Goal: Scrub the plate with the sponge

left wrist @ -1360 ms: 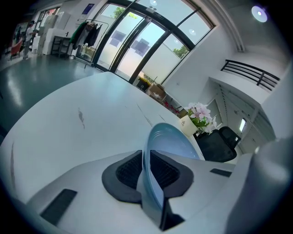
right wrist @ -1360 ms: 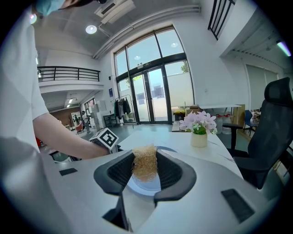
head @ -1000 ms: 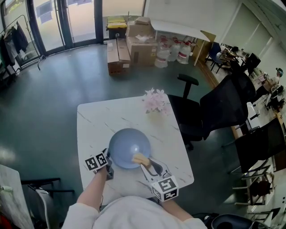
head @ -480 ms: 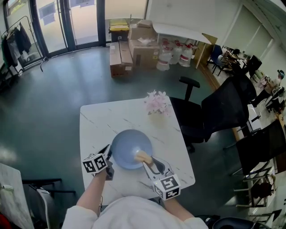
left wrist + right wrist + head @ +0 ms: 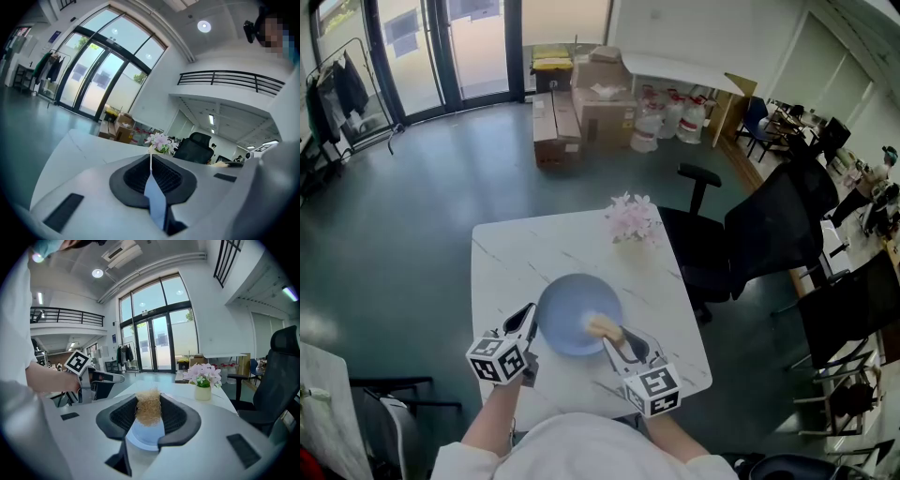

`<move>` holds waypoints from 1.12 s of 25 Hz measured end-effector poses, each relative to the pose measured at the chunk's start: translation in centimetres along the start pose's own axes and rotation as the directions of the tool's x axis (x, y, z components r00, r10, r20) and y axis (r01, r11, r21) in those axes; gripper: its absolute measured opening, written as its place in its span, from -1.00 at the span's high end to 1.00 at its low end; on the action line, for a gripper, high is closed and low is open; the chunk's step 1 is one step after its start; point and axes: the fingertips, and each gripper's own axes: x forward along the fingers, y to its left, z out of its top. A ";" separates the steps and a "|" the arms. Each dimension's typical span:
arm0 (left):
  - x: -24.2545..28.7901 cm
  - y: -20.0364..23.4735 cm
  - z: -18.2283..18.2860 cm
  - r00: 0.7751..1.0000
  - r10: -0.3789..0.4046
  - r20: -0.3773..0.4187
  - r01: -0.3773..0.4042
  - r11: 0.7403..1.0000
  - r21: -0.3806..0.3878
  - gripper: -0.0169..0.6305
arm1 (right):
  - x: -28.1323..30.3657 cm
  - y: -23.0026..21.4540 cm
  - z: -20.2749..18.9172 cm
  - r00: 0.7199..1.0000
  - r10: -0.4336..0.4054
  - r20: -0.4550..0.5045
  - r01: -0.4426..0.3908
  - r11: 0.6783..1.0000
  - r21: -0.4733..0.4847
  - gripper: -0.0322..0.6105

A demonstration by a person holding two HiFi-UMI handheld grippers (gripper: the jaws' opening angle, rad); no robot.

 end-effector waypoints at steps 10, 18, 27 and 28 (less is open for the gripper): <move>-2.7 -3.5 1.2 0.999 -0.035 0.001 0.034 0.987 0.155 0.83 | -0.3 0.0 0.8 0.999 -0.014 0.031 0.014 1.000 0.008 0.45; -5.1 -4.9 1.3 0.999 -0.032 -0.002 0.031 0.970 0.240 0.83 | -0.5 0.3 0.7 0.999 -0.025 0.041 0.025 1.000 0.019 0.45; -5.9 -5.9 1.4 1.000 -0.016 0.015 0.011 0.957 0.288 0.83 | -0.6 0.3 0.5 0.999 -0.030 0.040 0.029 0.999 0.029 0.45; -6.0 -5.9 1.4 1.000 -0.015 0.016 0.009 0.956 0.293 0.83 | -0.6 0.2 0.5 0.999 -0.032 0.041 0.031 0.999 0.031 0.45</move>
